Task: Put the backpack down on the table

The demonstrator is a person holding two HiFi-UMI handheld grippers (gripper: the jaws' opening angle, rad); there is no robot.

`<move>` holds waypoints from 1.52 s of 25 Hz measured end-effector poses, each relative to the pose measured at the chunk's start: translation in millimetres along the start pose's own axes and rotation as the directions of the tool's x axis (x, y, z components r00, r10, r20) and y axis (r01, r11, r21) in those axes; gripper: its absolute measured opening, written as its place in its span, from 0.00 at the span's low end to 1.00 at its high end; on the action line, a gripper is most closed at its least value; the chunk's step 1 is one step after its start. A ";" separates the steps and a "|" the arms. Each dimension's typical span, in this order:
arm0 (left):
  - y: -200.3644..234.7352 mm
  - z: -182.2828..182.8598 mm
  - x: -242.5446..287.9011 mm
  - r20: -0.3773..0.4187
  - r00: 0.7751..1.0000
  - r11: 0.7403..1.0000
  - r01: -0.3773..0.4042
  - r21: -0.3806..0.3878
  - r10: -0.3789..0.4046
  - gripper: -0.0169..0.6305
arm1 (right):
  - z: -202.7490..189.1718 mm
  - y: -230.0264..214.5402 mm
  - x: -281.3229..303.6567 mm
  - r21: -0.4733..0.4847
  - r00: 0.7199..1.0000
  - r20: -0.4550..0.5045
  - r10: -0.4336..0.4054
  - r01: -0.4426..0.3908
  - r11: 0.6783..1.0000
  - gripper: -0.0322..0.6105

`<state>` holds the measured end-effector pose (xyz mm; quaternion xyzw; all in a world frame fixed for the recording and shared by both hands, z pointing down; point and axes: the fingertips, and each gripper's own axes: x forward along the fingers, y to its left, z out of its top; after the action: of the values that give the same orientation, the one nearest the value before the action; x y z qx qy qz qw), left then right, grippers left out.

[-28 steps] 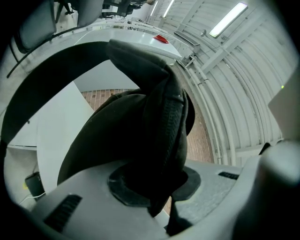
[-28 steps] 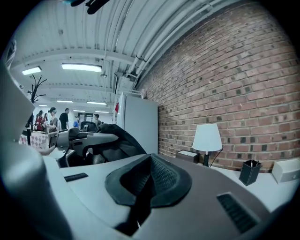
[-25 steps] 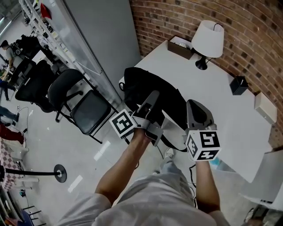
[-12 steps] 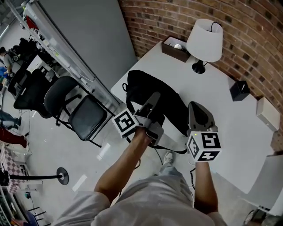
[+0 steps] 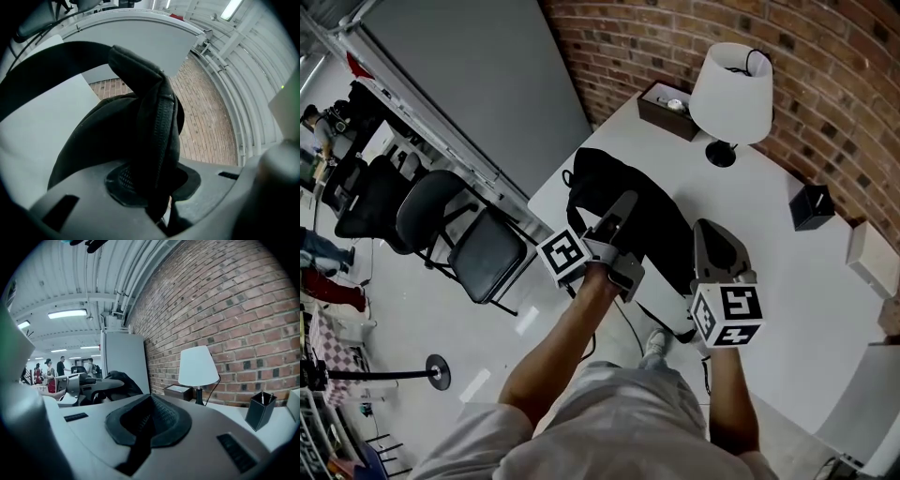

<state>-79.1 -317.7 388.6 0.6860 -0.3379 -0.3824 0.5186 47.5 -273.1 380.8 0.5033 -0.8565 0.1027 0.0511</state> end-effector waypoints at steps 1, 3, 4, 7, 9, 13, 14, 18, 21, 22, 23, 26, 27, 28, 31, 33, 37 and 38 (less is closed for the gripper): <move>1.0 1.1 1.9 0.003 1.000 1.000 -0.005 0.004 0.005 0.12 | 1.0 -0.4 0.7 -0.003 1.000 -0.001 0.005 -0.005 1.000 0.05; 5.1 3.8 7.6 0.009 1.000 1.000 -0.018 0.013 0.017 0.12 | 1.4 -2.3 3.0 -0.003 1.000 -0.007 0.013 -0.013 1.000 0.05; 7.8 5.1 11.3 0.010 1.000 1.000 -0.024 0.017 0.024 0.12 | 1.0 -3.6 4.4 -0.002 1.000 -0.010 0.017 -0.017 1.000 0.05; 16.8 8.2 23.5 0.007 0.999 0.999 -0.045 0.022 0.045 0.12 | 1.0 -7.1 9.3 -0.003 0.999 -0.021 0.025 -0.025 1.000 0.05; 23.6 11.2 31.5 0.004 0.998 0.998 -0.062 0.019 0.062 0.12 | 2.6 -8.8 14.2 -0.007 0.999 -0.028 0.027 -0.027 1.000 0.05; 37.9 18.2 48.8 -0.005 0.996 0.996 -0.093 0.014 0.093 0.12 | 2.8 -13.9 28.0 0.007 0.999 -0.044 0.026 -0.025 1.000 0.05; 42.7 20.7 53.3 -0.008 0.995 0.995 -0.104 0.013 0.104 0.12 | 2.4 -16.5 32.4 0.018 0.999 -0.048 0.024 -0.023 1.000 0.05; 59.9 29.2 69.9 -0.021 0.992 0.992 -0.125 -0.008 0.125 0.12 | 3.8 -26.1 47.3 0.032 0.998 -0.062 0.003 -0.001 0.999 0.05; 71.4 33.6 85.2 -0.037 0.991 0.991 -0.133 -0.022 0.132 0.13 | 6.4 -31.5 59.4 0.037 0.998 -0.069 -0.013 0.016 0.999 0.05; 75.0 34.7 90.4 -0.044 0.990 0.990 -0.136 -0.026 0.135 0.13 | 7.0 -32.7 64.1 0.041 0.997 -0.072 -0.017 0.020 0.999 0.05; 78.6 35.6 95.1 -0.052 0.989 0.990 -0.140 -0.032 0.138 0.13 | 7.4 -33.0 68.8 0.041 0.997 -0.075 -0.019 0.022 0.999 0.05; 89.4 39.2 106.8 -0.069 0.986 0.987 -0.153 -0.051 0.149 0.14 | 7.8 -31.3 82.9 0.027 0.996 -0.086 -0.020 0.023 0.999 0.05; 92.9 40.8 110.4 -0.072 0.986 0.986 -0.156 -0.056 0.152 0.14 | 7.9 -30.7 87.1 0.025 0.996 -0.088 -0.018 0.020 0.999 0.05; 96.5 42.3 114.0 -0.074 0.985 0.985 -0.158 -0.061 0.154 0.14 | 7.8 -30.4 91.1 0.026 0.996 -0.091 -0.016 0.018 1.000 0.05; 107.1 45.3 123.6 -0.083 0.983 0.982 -0.169 -0.084 0.162 0.15 | 5.4 -31.4 101.3 0.026 0.994 -0.105 -0.022 0.024 0.999 0.05; 114.3 46.2 129.5 -0.094 0.980 0.979 -0.182 -0.096 0.173 0.15 | 2.7 -33.2 107.2 0.027 0.993 -0.118 -0.031 0.034 0.999 0.05; 129.7 46.4 142.4 -0.105 0.974 0.972 -0.211 -0.108 0.200 0.16 | -4.6 -39.9 118.9 0.037 0.989 -0.142 -0.046 0.052 0.998 0.05; 133.6 46.1 145.2 -0.109 0.972 0.969 -0.221 -0.110 0.209 0.16 | -6.3 -41.3 121.0 0.038 0.988 -0.148 -0.050 0.056 0.998 0.05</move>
<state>-58.9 -494.7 485.0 0.6302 -0.3608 -0.3102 0.6136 24.3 -394.2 415.2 0.5178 -0.8344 0.1562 0.1059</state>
